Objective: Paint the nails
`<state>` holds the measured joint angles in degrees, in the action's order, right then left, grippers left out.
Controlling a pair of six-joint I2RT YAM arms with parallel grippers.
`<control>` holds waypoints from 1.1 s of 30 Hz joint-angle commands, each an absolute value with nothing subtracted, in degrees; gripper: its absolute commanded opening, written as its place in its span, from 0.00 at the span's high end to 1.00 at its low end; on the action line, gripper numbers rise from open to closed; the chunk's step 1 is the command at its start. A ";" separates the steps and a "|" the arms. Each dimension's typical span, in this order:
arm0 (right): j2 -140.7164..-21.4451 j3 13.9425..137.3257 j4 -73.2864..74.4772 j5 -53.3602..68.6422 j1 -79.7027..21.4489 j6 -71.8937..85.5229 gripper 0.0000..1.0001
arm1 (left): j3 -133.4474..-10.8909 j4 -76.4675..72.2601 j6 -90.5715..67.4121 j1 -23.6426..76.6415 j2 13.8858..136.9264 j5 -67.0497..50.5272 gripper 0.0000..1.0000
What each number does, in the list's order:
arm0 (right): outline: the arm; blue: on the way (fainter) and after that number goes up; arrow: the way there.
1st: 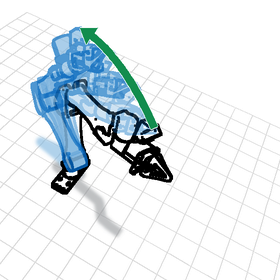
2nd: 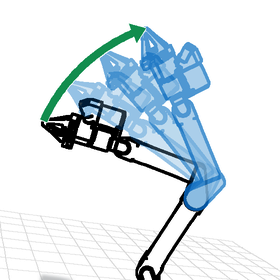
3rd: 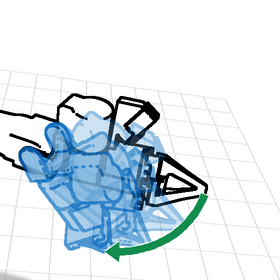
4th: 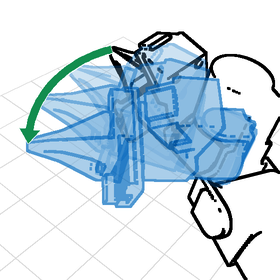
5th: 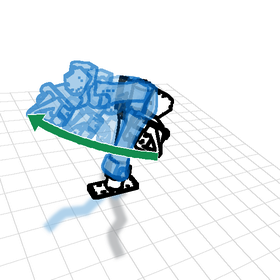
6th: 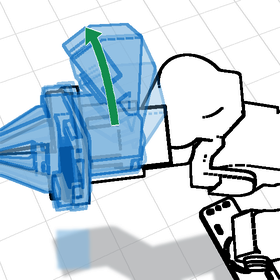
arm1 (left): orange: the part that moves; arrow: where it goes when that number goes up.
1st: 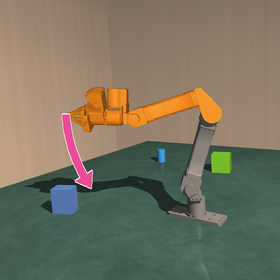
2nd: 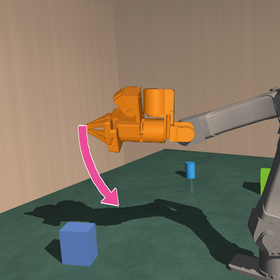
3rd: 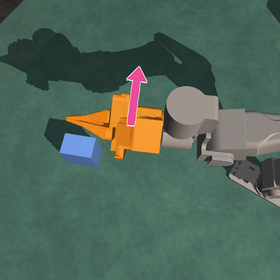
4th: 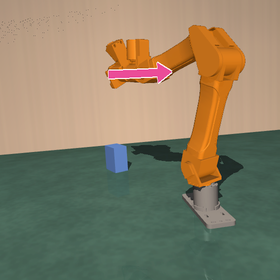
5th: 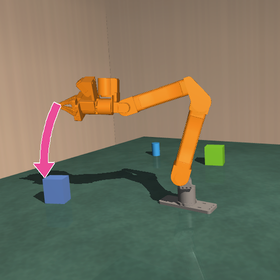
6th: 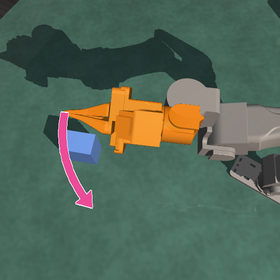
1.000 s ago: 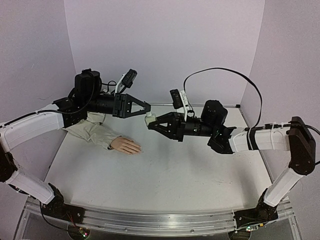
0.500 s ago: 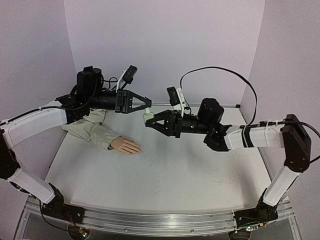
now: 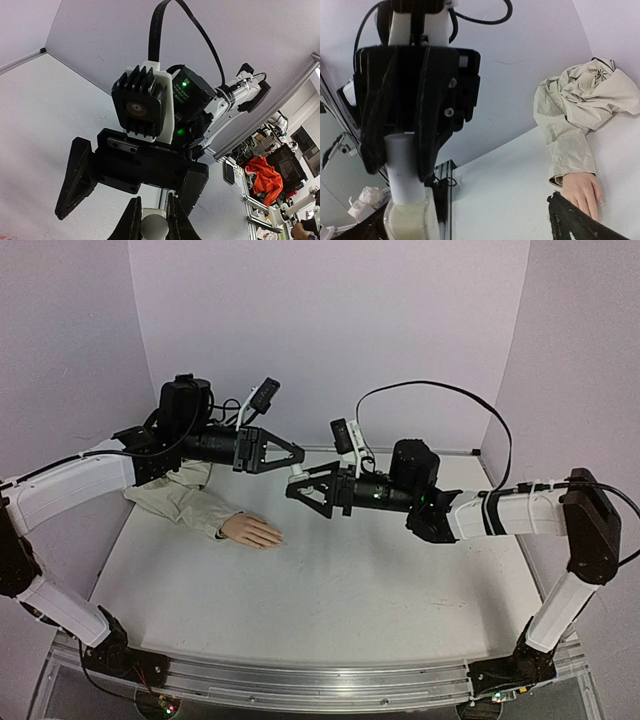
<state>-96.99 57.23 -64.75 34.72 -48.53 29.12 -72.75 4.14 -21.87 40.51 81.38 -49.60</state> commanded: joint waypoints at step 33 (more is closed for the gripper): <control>-95.55 62.90 -65.98 45.62 -48.42 31.25 1.00 | -73.85 2.97 -20.77 40.17 78.13 -47.18 1.00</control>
<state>-96.66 60.49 -60.51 45.15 -48.07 31.24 -72.75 4.58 -20.95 39.97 81.01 -46.35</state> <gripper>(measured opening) 0.199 0.141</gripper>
